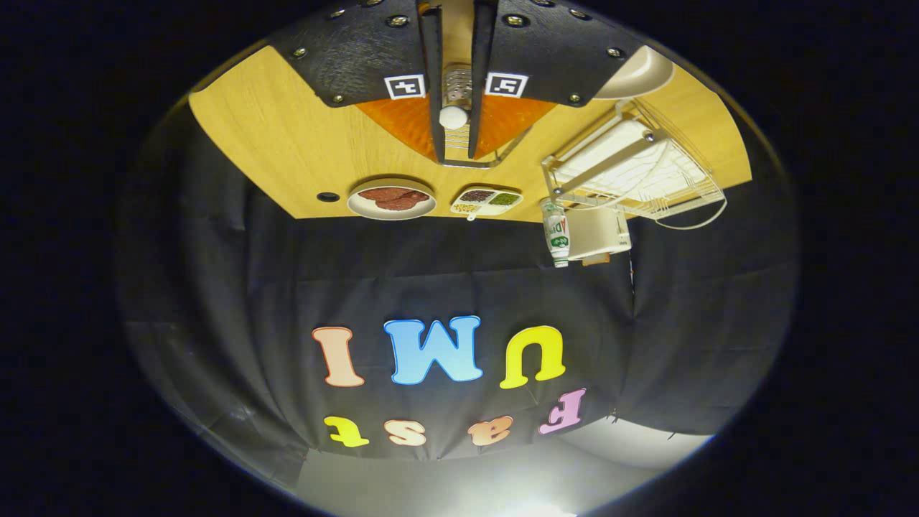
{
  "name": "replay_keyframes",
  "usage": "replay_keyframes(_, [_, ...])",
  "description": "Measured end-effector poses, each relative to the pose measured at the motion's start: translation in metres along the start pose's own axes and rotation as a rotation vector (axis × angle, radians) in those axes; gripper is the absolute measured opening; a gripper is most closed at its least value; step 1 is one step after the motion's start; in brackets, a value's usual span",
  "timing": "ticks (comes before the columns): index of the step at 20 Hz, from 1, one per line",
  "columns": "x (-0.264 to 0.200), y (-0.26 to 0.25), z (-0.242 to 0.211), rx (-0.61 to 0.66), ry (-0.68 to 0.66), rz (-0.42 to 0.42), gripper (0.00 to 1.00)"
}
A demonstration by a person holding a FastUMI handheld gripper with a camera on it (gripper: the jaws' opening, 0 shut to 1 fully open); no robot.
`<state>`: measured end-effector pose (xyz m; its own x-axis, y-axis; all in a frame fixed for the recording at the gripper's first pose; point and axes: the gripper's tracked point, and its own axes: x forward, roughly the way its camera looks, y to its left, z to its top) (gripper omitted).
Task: Take the plate from the dish rack, then take the spoon from the basket and place it into the plate.
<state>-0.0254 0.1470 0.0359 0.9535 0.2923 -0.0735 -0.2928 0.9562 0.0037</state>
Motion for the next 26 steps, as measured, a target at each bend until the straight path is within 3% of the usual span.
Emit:
replay_keyframes(1, [-0.002, -0.002, -0.002, -0.007, 0.02, -0.015, 0.16])
replay_keyframes(2, [-0.002, -0.001, 0.001, -0.009, 0.019, -0.012, 0.07])
replay_keyframes(6, [-0.011, 0.009, 0.018, -0.063, 0.05, -0.001, 0.07])
replay_keyframes(7, [-0.015, 0.014, 0.024, -0.07, 0.06, 0.009, 0.03])
replay_keyframes(19, [-0.071, 0.045, 0.128, -0.085, 0.006, -0.004, 0.03])
replay_keyframes(26, [-0.102, 0.056, 0.151, -0.135, 0.028, -0.022, 0.03])
